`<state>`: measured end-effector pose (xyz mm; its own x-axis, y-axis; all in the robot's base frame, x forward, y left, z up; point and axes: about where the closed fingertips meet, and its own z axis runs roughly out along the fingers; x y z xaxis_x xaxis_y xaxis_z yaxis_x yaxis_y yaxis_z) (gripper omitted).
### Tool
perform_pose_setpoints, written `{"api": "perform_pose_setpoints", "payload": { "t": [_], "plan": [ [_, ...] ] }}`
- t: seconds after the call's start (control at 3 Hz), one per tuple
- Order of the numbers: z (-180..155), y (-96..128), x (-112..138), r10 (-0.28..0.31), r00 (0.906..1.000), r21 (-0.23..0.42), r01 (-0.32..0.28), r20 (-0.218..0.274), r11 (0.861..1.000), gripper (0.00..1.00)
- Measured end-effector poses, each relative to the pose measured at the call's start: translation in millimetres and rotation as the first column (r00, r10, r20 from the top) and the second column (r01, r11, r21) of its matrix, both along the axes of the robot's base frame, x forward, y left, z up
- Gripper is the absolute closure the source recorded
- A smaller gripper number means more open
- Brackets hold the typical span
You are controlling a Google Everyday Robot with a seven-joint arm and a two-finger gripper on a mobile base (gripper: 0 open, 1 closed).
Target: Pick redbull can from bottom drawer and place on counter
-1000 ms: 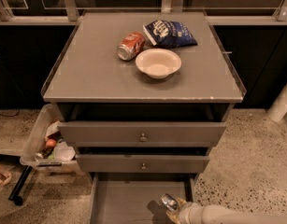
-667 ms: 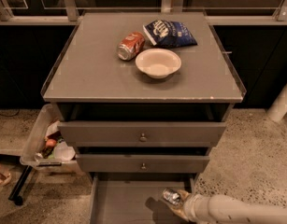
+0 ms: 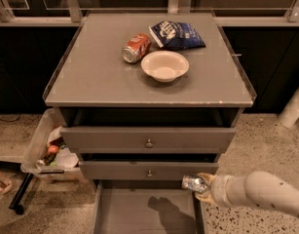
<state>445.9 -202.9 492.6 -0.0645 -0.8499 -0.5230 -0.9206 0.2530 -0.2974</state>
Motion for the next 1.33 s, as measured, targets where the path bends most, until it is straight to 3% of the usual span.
{"api": "perform_pose_setpoints", "payload": {
  "t": [0.33, 0.67, 1.0, 1.33],
  "plan": [
    [64.3, -8.1, -19.8, 0.095, 0.9953, -0.082, -0.096, -0.015, 0.992, 1.00],
    [119.8, -14.2, -40.6, 0.132, 0.9912, -0.165, -0.131, -0.008, 0.978, 1.00],
    [119.8, -14.2, -40.6, 0.132, 0.9912, -0.165, -0.131, -0.008, 0.978, 1.00],
    [148.9, -35.6, -36.0, 0.119, 0.9925, -0.116, -0.115, 0.028, 0.986, 1.00]
  ]
}}
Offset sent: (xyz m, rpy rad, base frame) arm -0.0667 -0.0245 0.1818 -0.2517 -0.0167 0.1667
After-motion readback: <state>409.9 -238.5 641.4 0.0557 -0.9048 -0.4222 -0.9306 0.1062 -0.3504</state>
